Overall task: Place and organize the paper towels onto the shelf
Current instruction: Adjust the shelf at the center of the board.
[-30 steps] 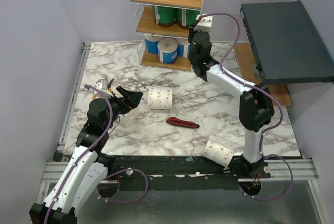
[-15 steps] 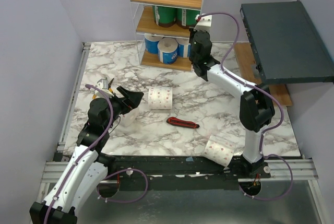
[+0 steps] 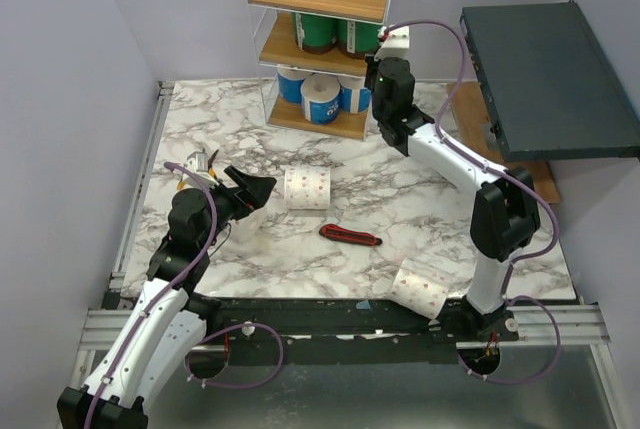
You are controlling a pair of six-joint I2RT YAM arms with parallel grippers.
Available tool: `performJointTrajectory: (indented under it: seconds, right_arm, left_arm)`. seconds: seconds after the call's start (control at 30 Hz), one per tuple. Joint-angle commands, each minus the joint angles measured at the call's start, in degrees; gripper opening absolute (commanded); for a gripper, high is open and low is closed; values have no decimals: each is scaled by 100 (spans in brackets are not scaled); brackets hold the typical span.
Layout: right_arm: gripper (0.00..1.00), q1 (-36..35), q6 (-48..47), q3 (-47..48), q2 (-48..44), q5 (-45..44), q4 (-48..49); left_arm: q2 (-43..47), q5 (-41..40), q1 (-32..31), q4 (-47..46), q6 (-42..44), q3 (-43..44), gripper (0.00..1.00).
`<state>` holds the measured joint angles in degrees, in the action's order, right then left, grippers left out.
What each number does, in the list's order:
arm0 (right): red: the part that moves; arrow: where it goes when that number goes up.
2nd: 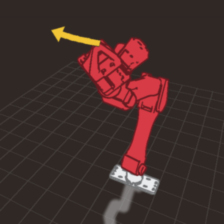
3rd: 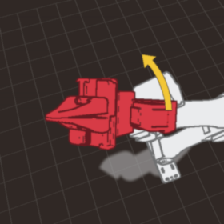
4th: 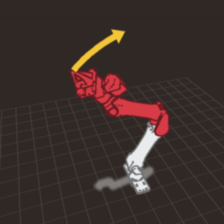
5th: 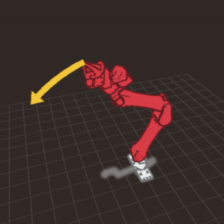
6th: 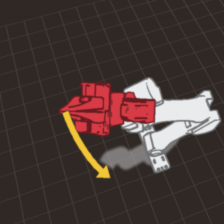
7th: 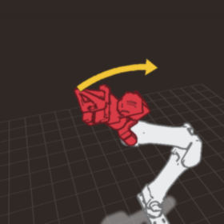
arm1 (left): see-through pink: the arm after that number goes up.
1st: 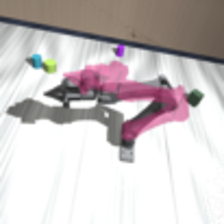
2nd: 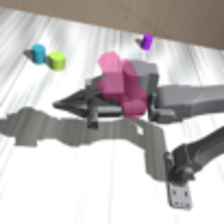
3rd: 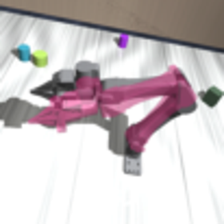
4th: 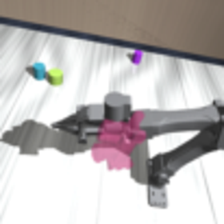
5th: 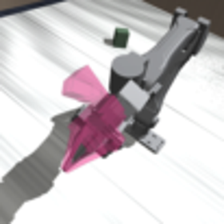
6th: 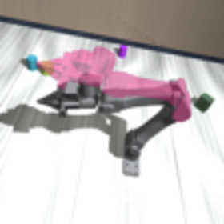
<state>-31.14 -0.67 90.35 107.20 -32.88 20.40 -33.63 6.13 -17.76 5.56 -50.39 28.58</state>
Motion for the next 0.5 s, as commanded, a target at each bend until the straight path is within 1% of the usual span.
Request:
performJointTrajectory:
  seconds: [0.0,0.17,0.47]
  right_arm:
    - [1,-59,273,-64,-510,221,-316]
    - [1,-59,282,-157,-716,239,-522]
    - [1,-58,300,-855,-1473,314,-759]
  left_arm:
    - [19,176,-26,-169,-22,-72,90]
    - [2,246,-26,-157,-58,-51,90]
    - [-28,264,-39,-139,-66,6,90]
